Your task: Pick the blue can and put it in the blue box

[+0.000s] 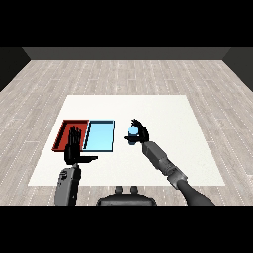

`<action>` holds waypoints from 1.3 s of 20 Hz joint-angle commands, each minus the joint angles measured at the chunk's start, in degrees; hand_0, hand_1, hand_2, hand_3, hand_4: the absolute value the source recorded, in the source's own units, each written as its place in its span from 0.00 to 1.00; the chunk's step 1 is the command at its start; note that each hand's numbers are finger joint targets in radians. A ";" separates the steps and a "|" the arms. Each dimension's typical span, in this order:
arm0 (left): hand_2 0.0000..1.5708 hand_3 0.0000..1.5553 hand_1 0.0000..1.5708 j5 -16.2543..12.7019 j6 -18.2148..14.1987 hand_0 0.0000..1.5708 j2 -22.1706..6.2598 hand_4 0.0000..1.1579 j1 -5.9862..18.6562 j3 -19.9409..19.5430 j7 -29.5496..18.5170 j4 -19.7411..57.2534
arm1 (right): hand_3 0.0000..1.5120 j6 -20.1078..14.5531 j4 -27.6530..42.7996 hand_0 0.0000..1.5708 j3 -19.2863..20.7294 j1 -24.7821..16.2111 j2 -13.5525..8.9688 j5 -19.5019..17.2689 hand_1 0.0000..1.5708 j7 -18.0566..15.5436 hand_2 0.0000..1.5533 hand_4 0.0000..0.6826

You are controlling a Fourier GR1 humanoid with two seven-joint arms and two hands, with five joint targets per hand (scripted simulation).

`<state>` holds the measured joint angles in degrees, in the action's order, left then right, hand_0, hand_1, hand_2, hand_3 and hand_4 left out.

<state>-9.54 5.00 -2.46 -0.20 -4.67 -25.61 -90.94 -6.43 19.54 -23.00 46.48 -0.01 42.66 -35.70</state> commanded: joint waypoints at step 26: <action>0.00 0.00 0.00 3.26 -3.05 0.00 2.42 0.00 4.93 10.41 4.53 7.94 | 0.93 -6.47 11.08 0.92 -0.27 4.91 -3.72 -8.89 0.92 0.43 0.92 0.97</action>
<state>-5.79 2.39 -0.54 4.00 3.03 -23.35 -83.89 -14.48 28.86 -24.04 49.91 -2.11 35.43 -34.54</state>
